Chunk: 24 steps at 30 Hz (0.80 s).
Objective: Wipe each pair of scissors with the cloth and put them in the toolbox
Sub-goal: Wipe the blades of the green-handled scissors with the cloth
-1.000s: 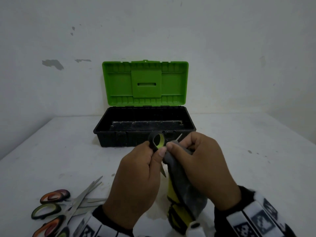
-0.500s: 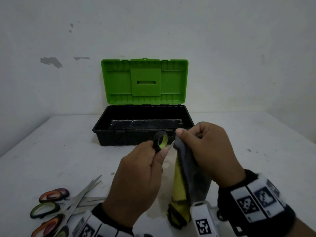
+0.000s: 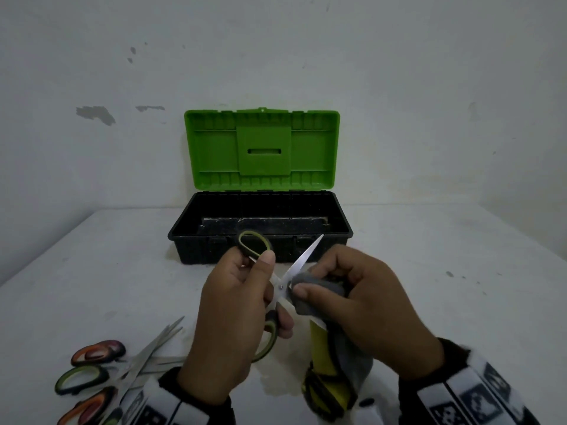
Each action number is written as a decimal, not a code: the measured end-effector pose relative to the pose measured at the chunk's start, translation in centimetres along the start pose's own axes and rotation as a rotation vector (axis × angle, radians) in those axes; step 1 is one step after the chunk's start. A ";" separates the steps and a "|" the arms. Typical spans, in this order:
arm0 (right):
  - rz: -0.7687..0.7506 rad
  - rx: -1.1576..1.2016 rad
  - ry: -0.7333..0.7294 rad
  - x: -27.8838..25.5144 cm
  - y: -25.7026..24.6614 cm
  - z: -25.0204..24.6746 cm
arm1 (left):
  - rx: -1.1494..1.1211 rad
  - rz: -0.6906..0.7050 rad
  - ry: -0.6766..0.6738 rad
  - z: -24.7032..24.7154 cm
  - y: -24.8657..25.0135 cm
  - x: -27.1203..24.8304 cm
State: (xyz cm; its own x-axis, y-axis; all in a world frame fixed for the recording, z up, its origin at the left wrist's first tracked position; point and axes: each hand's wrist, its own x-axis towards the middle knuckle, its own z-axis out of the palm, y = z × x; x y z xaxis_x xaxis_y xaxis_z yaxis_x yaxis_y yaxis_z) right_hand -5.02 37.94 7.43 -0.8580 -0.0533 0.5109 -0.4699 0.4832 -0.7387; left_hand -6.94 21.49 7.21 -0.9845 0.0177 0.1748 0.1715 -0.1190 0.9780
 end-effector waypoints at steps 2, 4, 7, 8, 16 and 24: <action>-0.002 0.029 0.005 0.0 -0.1 0.5 | -0.022 -0.001 -0.020 0.0 -0.1 -0.1; 0.008 0.045 0.038 0.0 -0.2 0.7 | -0.056 -0.013 -0.039 0.0 0.0 -0.2; 0.043 0.061 0.110 0.5 -0.1 0.6 | -0.158 -0.073 -0.070 -0.2 0.3 0.0; 0.052 0.069 0.126 0.6 -0.1 0.5 | -0.180 -0.094 -0.085 -0.3 0.4 0.1; 0.104 0.077 0.161 1.1 -0.5 -0.3 | -0.187 -0.167 -0.149 -0.6 0.7 0.0; 0.109 0.069 0.113 0.4 -0.6 -0.1 | -0.146 -0.164 -0.142 -0.3 0.9 0.1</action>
State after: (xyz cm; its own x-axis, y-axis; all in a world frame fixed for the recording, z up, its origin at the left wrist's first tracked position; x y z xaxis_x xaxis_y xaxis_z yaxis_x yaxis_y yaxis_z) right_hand -5.08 37.74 8.14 -0.8777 0.0971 0.4692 -0.3916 0.4191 -0.8192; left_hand -6.89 21.05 8.05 -0.9816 0.1866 0.0396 -0.0075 -0.2450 0.9695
